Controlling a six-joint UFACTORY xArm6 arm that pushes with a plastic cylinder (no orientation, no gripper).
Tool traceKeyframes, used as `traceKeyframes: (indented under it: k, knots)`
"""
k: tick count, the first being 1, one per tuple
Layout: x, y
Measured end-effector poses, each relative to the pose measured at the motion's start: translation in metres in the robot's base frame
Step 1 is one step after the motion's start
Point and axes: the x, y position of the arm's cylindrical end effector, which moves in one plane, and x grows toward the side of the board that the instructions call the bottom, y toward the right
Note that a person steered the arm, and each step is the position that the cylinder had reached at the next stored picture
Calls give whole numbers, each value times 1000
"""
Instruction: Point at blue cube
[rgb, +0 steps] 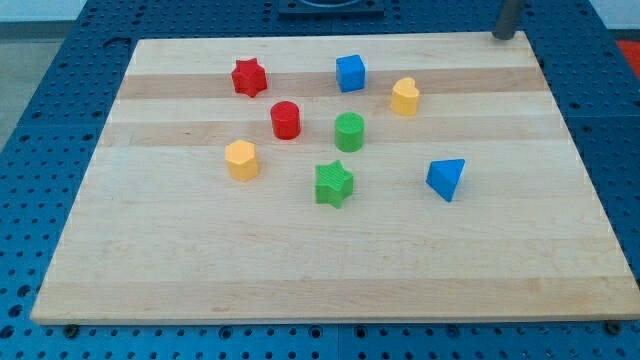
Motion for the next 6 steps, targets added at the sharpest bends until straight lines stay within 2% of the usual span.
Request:
traceKeyframes:
  k: [6]
  knots:
    - [0, -82]
